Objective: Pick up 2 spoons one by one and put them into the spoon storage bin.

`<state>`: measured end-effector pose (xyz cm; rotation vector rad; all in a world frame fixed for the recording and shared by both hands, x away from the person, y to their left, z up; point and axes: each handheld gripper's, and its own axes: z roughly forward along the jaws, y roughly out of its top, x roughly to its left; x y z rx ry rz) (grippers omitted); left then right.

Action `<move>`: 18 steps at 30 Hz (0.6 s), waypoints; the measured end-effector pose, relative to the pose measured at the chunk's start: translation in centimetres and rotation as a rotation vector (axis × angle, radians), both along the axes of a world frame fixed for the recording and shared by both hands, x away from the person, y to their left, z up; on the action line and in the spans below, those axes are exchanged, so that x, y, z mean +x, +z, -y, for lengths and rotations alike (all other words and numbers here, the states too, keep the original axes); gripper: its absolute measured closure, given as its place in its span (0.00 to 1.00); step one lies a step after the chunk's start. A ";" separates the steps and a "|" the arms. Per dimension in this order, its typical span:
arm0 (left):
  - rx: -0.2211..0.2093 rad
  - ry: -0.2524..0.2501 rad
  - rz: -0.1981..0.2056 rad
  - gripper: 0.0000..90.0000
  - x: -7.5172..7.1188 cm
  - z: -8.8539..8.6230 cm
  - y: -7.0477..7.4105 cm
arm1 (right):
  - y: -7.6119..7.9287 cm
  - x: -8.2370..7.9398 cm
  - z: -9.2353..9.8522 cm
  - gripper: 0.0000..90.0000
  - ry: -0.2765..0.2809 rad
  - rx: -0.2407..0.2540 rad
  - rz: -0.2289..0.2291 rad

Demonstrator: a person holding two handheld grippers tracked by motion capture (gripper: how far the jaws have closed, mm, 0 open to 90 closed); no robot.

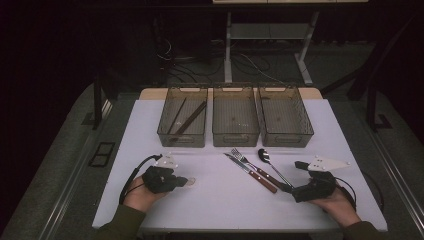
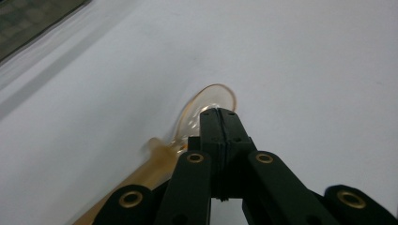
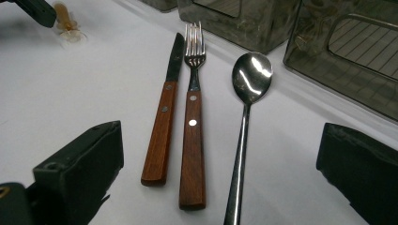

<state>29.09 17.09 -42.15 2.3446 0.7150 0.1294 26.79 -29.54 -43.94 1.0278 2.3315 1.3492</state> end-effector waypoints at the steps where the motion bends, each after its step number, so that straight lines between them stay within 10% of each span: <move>1: 0.000 0.009 0.004 0.99 0.0 -0.3 0.1 | 0.0 0.0 0.0 0.01 0.002 -0.001 0.002; 18: 0.095 0.120 0.038 0.99 3.1 -3.4 -1.0 | -0.1 0.1 -0.1 0.01 0.008 -0.006 -0.002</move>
